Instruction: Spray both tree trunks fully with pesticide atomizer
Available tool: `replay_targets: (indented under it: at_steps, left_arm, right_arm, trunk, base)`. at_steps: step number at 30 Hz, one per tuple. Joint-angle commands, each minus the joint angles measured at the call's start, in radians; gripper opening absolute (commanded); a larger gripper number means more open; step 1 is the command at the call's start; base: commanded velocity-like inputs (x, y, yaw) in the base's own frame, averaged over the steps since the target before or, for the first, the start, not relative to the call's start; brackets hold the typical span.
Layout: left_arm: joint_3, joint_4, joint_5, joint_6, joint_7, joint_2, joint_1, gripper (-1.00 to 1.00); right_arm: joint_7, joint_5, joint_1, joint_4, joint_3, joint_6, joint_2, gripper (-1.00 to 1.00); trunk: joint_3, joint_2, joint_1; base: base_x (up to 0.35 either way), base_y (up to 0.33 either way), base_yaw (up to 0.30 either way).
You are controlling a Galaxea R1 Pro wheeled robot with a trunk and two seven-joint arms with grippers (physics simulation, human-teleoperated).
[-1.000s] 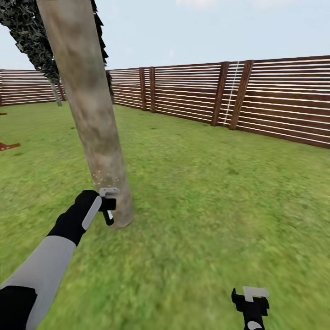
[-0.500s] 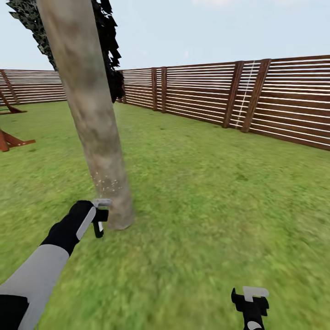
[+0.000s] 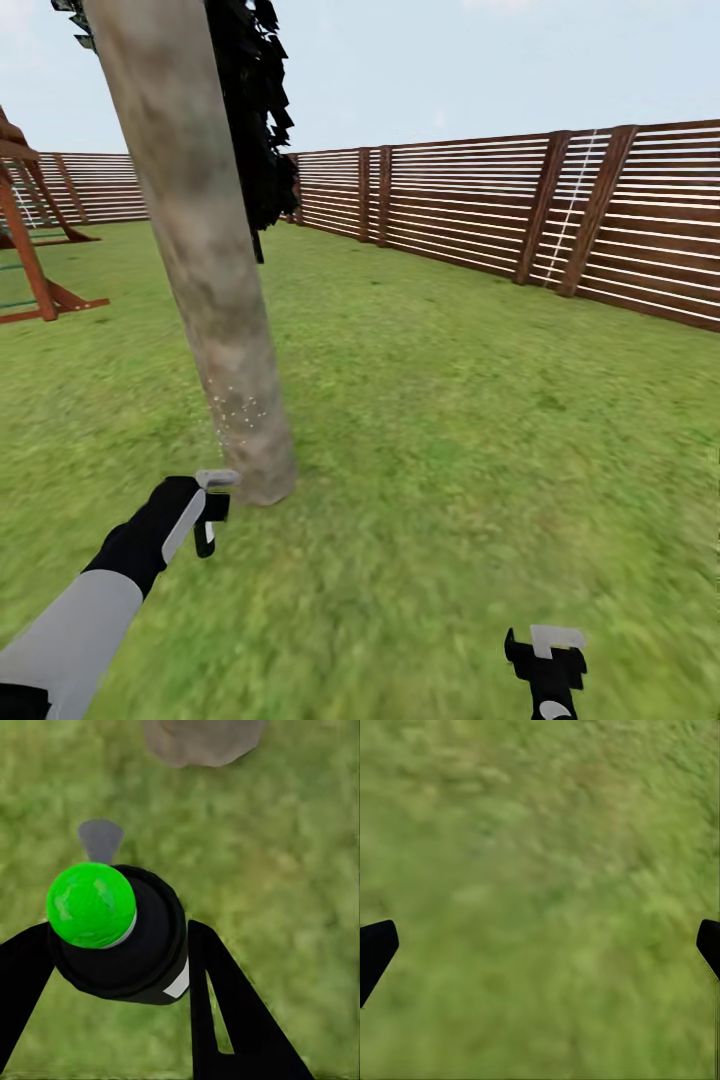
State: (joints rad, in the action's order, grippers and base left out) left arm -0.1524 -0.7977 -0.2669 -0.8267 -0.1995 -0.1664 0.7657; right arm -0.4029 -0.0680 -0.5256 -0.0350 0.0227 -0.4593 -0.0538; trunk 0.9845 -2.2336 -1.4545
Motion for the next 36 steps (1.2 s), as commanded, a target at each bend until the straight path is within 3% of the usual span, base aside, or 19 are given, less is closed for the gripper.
replay_targets:
  at_steps: [1,5,8,10,25,36]
  left_arm:
    - [-0.007,-0.001,-0.01,-0.003,-0.022,0.002,-0.005,-1.0]
    - [-0.005,0.033,-0.012,0.0,-0.035,0.004,-0.025,-1.0]
    - [-0.003,0.076,-0.01,0.088,-0.036,-0.002,-0.031,-1.0]
    - [-0.002,0.091,-0.01,0.105,-0.036,0.0,-0.031,-1.0]
    - [-0.004,0.096,-0.025,0.11,-0.026,0.008,-0.032,-1.0]
    - [-0.003,0.097,-0.026,0.11,-0.026,0.009,-0.032,-1.0]
  right_arm:
    - [-0.007,-0.007,-0.001,0.001,0.002,0.001,0.0,1.0]
    - [-0.007,-0.007,-0.001,0.001,0.002,0.001,-0.001,1.0]
    - [-0.007,-0.007,-0.001,0.001,0.002,0.001,0.0,1.0]
    - [-0.007,-0.007,0.0,0.001,0.002,0.001,0.0,1.0]
    - [-0.007,-0.007,0.0,0.001,0.002,0.001,0.0,1.0]
    - [-0.007,-0.007,0.0,0.001,0.002,0.001,0.0,1.0]
  trunk:
    - [0.001,0.0,0.0]
    - [0.001,0.0,0.0]
    - [0.001,0.0,0.0]
    - [0.001,0.0,0.0]
    - [0.001,0.0,0.0]
    - [0.001,0.0,0.0]
  base:
    - [0.017,-0.274,0.011]
    - [0.115,-0.274,0.002]
    - [0.151,-0.266,0.0]
    - [0.171,-0.25,0.0]
    - [0.087,-0.262,0.236]
    - [0.055,-0.278,0.021]
